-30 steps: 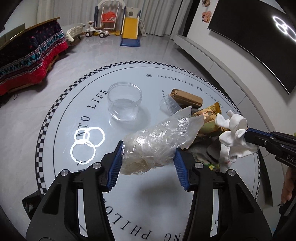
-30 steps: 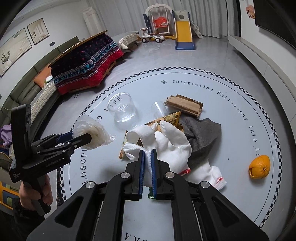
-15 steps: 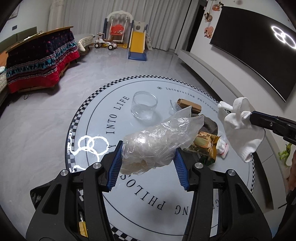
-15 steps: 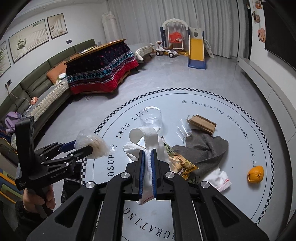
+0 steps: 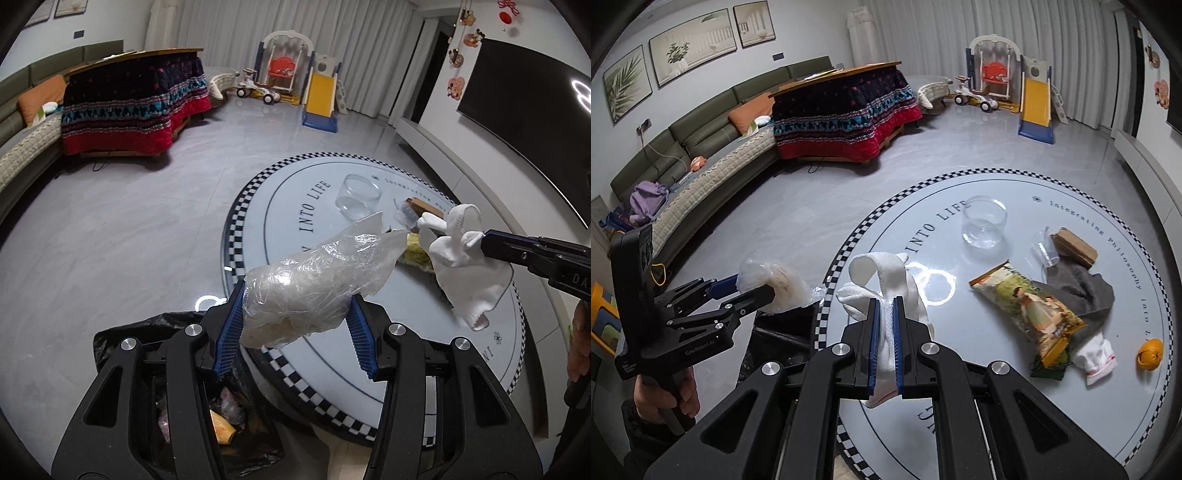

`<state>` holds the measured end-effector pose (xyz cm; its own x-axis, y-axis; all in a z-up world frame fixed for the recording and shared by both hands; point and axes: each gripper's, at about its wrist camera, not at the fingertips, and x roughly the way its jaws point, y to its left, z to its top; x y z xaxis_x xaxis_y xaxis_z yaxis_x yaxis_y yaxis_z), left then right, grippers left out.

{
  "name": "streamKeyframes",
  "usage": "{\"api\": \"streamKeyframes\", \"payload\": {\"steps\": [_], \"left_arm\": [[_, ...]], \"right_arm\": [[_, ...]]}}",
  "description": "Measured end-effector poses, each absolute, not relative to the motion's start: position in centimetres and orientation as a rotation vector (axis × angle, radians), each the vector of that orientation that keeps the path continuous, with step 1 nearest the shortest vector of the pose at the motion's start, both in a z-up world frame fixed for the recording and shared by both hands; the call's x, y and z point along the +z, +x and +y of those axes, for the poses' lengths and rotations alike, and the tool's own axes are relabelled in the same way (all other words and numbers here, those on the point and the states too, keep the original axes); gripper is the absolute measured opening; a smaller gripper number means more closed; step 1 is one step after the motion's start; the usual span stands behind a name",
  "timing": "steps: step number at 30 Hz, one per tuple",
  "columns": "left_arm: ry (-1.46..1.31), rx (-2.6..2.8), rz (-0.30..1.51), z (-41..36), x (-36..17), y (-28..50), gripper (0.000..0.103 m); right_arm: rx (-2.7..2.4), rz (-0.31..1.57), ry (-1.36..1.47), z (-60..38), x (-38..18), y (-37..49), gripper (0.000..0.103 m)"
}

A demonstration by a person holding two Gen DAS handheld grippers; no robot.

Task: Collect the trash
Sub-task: 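Carry the glove and rice bag over the bin and release both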

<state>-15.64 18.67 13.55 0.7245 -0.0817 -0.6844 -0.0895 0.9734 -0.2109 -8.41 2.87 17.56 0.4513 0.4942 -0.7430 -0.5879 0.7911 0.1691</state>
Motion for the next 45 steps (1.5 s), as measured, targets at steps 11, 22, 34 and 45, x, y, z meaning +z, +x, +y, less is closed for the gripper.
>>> {"api": "streamKeyframes", "payload": {"steps": [11, 22, 34, 45], "left_arm": [[-0.295, 0.182, 0.787, 25.5, 10.2, -22.6, 0.051], [-0.405, 0.308, 0.861, 30.4, 5.0, -27.6, 0.051], [-0.440, 0.418, 0.870, 33.0, 2.7, -30.9, 0.097], [-0.411, 0.383, 0.876, 31.4, 3.7, -28.7, 0.097]], "right_arm": [[0.833, 0.952, -0.167, 11.4, 14.2, -11.9, 0.008], [0.966, 1.073, -0.215, 18.8, 8.9, -15.2, 0.008], [0.960, 1.090, -0.288, 22.6, 6.2, -15.9, 0.053], [0.939, 1.069, -0.238, 19.1, 7.4, -14.4, 0.053]]}}
